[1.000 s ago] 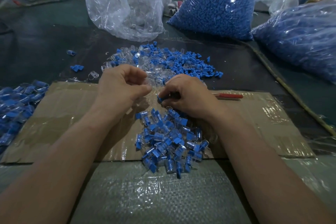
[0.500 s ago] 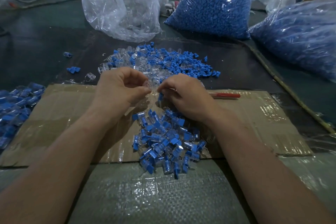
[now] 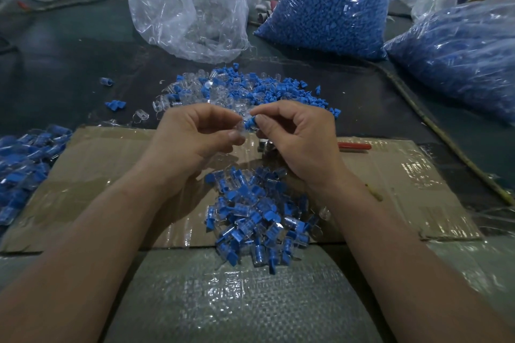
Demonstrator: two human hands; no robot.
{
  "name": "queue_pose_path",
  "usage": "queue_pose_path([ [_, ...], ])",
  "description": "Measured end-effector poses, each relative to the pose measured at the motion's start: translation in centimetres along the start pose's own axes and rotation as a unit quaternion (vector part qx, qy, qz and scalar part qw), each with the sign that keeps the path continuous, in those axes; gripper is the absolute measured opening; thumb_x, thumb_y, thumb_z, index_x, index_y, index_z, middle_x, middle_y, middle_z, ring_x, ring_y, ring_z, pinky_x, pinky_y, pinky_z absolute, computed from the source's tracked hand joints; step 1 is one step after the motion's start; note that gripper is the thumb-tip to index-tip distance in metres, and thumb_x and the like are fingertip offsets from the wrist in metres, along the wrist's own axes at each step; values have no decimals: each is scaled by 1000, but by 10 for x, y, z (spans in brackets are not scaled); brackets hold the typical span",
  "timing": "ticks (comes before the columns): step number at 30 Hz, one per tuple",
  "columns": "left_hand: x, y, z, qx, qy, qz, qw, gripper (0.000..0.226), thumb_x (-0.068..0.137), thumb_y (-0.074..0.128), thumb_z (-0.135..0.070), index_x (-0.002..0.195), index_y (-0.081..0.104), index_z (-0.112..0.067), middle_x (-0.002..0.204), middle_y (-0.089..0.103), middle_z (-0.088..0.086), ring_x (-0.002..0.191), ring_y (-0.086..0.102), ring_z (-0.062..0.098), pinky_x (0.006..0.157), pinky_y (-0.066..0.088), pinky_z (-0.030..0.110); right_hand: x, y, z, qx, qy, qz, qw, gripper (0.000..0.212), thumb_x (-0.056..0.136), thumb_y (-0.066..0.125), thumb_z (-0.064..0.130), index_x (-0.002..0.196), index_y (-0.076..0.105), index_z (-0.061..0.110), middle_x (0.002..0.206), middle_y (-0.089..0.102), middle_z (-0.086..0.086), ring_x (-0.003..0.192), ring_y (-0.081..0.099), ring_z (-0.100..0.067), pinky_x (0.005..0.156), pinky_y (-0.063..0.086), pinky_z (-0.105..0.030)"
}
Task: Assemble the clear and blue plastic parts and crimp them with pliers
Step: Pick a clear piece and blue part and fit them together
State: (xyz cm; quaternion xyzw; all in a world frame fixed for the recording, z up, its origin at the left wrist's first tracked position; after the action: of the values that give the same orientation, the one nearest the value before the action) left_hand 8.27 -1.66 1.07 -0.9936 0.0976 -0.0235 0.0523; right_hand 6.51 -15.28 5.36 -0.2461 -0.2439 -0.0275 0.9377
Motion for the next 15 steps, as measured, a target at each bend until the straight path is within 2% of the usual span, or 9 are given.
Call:
queue_pose_path([
  [4, -1, 3, -3, -2, 10, 12, 1000, 24, 62, 65, -17, 86, 68, -14, 80, 72, 1, 74, 68, 11, 67, 54, 17, -2, 3, 2, -9, -3, 8, 1000, 15, 83, 65, 4, 97, 70, 5, 75, 61, 13, 67, 62, -1, 66, 53, -15],
  [7, -2, 3, -6, -12, 25, 0, 1000, 21, 63, 65, -16, 83, 68, -15, 78, 72, 2, 68, 68, 8, 62, 52, 14, -3, 8, -1, -1, 15, 29, 999, 14, 81, 67, 6, 94, 71, 6, 74, 63, 11, 67, 62, -3, 64, 54, -19],
  [12, -1, 1, -6, -28, 26, 0, 999, 18, 64, 64, -16, 81, 66, -15, 72, 72, 0, 65, 67, 7, 60, 51, 13, -4, 10, -10, 101, 86, 68, 989, 13, 77, 69, 2, 84, 71, 13, 67, 66, 11, 62, 63, -4, 58, 51, -15],
  [15, -1, 1, -5, -40, 25, 8, 999, 18, 63, 63, -17, 81, 67, -17, 75, 72, 0, 69, 67, 9, 63, 52, 16, -6, 11, -13, 151, 119, 98, 976, 17, 79, 66, 1, 82, 69, 17, 68, 68, 6, 62, 65, -7, 60, 54, -19],
])
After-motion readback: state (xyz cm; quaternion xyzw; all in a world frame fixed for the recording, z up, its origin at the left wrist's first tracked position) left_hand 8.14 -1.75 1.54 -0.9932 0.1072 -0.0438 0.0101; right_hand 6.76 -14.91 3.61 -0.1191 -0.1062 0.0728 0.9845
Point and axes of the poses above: each hand's wrist, its own x-axis towards the middle knuckle, its own y-axis out of the palm, z = x × y, the point moved 9 cm from there along x, towards the middle knuckle
